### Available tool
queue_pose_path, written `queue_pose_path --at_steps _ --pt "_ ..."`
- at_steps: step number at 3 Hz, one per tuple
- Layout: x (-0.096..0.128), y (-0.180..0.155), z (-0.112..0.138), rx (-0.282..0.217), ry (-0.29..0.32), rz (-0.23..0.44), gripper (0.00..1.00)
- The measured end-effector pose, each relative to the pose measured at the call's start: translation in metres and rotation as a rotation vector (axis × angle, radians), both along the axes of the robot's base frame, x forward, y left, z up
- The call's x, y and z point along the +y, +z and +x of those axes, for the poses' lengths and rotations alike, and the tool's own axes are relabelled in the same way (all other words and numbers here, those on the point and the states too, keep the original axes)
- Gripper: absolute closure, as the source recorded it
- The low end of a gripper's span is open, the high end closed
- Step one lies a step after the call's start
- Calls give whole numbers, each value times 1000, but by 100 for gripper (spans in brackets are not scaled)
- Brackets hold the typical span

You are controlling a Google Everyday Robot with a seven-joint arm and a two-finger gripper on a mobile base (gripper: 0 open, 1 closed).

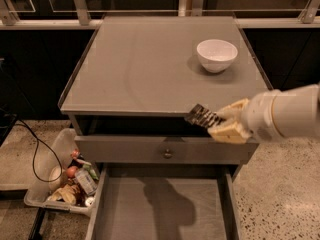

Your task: Place rxbar chocolate into middle drawer

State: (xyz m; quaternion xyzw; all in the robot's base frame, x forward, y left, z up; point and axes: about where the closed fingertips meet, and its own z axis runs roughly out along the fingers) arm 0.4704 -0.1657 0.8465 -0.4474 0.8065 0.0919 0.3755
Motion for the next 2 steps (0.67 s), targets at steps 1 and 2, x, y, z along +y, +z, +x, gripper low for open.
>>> queue_pose_path --at_steps 1,2 --pt "0 -48 -44 45 -36 3 100" --pt "-16 -105 -59 114 -80 28 100"
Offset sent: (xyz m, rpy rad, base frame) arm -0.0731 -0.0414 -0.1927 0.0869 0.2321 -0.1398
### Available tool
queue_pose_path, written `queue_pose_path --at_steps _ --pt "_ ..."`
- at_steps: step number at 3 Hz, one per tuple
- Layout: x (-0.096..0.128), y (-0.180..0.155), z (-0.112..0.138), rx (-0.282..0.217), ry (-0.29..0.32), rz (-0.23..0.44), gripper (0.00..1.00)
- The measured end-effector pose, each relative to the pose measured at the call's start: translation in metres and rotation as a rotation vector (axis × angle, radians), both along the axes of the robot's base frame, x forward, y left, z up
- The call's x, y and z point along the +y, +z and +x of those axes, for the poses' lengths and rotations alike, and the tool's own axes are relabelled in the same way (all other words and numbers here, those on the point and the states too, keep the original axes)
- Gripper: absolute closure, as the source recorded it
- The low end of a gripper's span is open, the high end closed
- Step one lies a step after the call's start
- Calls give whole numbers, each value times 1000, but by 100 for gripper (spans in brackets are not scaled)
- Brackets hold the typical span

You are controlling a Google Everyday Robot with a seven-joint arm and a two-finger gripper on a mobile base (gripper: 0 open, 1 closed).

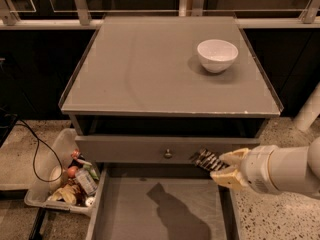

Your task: Place rxbar chocolate into middle drawer

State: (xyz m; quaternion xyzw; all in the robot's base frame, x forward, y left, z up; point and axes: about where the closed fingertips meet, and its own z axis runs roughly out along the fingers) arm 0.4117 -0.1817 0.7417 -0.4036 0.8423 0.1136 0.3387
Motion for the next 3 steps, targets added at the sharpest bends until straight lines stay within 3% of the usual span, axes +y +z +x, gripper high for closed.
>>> queue_pose_path --at_steps 1,2,3 --pt "-13 -81 0 147 -32 101 100" --pt "-13 -81 0 147 -32 101 100" --pt "0 -111 0 188 -42 117 100"
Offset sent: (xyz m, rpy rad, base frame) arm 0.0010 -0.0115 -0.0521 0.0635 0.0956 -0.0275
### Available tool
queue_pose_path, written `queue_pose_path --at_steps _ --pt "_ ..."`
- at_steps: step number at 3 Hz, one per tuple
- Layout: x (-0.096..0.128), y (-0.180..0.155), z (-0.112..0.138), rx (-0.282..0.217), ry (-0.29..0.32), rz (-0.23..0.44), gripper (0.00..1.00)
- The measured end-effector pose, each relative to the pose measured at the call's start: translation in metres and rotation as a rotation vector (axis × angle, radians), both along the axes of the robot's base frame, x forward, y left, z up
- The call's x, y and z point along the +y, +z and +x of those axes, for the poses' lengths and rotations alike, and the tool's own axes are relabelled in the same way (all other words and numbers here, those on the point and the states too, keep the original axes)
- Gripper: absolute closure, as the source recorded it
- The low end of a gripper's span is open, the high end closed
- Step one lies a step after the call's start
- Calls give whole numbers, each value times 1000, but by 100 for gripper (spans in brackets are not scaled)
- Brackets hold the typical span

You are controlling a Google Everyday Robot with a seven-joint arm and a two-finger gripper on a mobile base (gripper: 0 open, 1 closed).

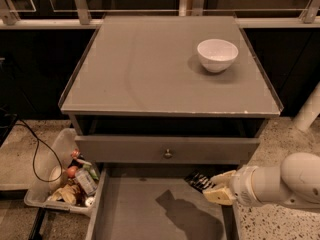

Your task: Place rxbar chocolate into middle drawer

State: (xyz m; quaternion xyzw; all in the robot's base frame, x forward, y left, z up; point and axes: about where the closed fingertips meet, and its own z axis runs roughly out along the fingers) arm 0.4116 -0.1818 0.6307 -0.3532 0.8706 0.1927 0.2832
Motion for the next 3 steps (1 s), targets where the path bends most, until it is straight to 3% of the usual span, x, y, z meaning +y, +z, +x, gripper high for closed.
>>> queue_pose_path --at_steps 2,3 --pt "11 -103 15 39 -9 112 100" --pt "16 -151 16 39 11 136 100"
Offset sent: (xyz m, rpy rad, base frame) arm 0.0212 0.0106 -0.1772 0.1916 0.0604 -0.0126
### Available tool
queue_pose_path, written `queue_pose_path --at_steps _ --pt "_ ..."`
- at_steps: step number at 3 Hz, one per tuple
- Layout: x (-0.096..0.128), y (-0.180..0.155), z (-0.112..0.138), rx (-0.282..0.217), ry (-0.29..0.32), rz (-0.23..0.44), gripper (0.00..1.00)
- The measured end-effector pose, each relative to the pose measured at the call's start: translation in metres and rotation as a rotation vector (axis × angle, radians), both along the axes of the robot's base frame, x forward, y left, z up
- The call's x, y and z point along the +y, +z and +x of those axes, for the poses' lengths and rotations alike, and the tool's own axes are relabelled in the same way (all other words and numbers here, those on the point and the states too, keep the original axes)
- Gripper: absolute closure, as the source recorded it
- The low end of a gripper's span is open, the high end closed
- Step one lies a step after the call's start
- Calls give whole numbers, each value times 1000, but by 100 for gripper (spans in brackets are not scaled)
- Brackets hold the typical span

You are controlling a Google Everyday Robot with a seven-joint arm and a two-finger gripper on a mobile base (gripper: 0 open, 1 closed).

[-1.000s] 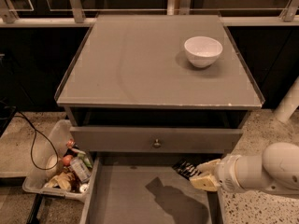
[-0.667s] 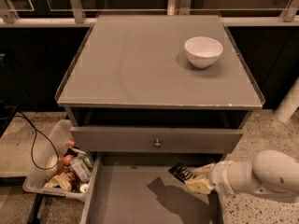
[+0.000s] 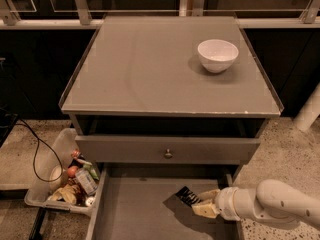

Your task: Place rxbar chocolate into middle drawer

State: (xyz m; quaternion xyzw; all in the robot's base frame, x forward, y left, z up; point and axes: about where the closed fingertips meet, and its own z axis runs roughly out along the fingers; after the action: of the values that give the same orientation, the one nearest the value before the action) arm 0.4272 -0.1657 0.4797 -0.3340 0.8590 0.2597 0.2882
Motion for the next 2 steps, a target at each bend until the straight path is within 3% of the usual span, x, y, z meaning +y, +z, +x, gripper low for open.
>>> queue_pose_path --at_steps 2 --pt "9 -80 12 47 11 -61 100"
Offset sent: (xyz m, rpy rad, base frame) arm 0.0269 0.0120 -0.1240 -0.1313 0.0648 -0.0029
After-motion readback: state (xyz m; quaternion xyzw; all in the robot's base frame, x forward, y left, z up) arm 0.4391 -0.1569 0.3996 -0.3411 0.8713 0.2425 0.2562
